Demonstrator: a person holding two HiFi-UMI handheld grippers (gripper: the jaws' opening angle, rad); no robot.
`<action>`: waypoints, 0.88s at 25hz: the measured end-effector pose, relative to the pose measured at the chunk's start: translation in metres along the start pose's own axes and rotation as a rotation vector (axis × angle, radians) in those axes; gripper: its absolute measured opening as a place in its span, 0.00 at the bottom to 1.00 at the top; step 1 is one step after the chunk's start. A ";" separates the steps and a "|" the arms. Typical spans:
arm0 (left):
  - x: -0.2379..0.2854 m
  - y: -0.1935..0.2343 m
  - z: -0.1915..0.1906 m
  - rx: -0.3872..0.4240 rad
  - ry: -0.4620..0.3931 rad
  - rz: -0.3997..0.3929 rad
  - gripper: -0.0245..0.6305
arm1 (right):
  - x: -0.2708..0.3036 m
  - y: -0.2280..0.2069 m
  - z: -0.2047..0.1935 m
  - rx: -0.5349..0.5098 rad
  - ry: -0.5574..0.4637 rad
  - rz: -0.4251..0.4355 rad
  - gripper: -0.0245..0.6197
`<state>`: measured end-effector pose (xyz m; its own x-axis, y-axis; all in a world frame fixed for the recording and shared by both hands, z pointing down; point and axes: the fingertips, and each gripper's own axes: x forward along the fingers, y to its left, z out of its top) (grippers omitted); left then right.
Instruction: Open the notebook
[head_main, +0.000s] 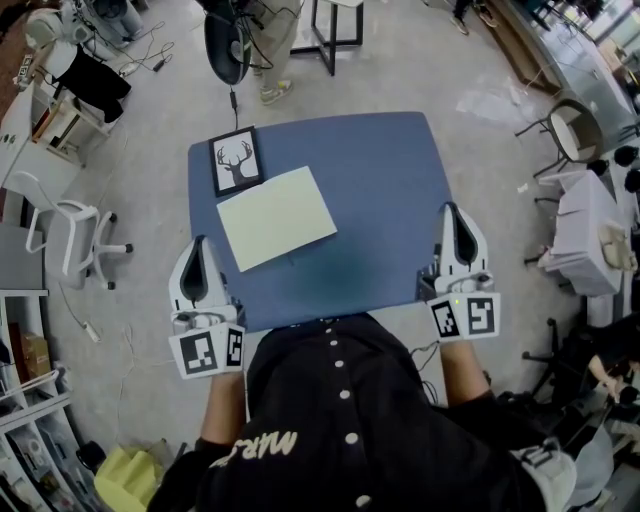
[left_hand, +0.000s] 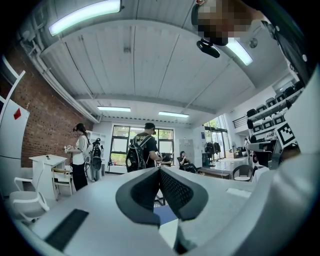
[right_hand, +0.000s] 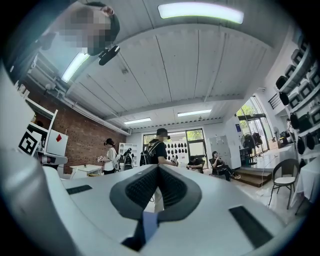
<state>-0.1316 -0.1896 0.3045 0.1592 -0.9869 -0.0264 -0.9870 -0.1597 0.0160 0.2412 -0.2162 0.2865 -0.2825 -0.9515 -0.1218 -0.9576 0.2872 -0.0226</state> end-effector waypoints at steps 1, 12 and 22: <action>0.000 -0.001 0.000 0.002 0.000 -0.002 0.04 | 0.000 0.000 0.000 0.000 0.000 -0.001 0.04; -0.007 -0.011 0.003 0.022 -0.003 -0.006 0.04 | -0.008 0.001 -0.002 -0.008 0.008 0.012 0.04; -0.010 -0.019 0.006 0.034 -0.007 -0.015 0.04 | -0.012 0.001 -0.005 -0.005 0.013 0.021 0.04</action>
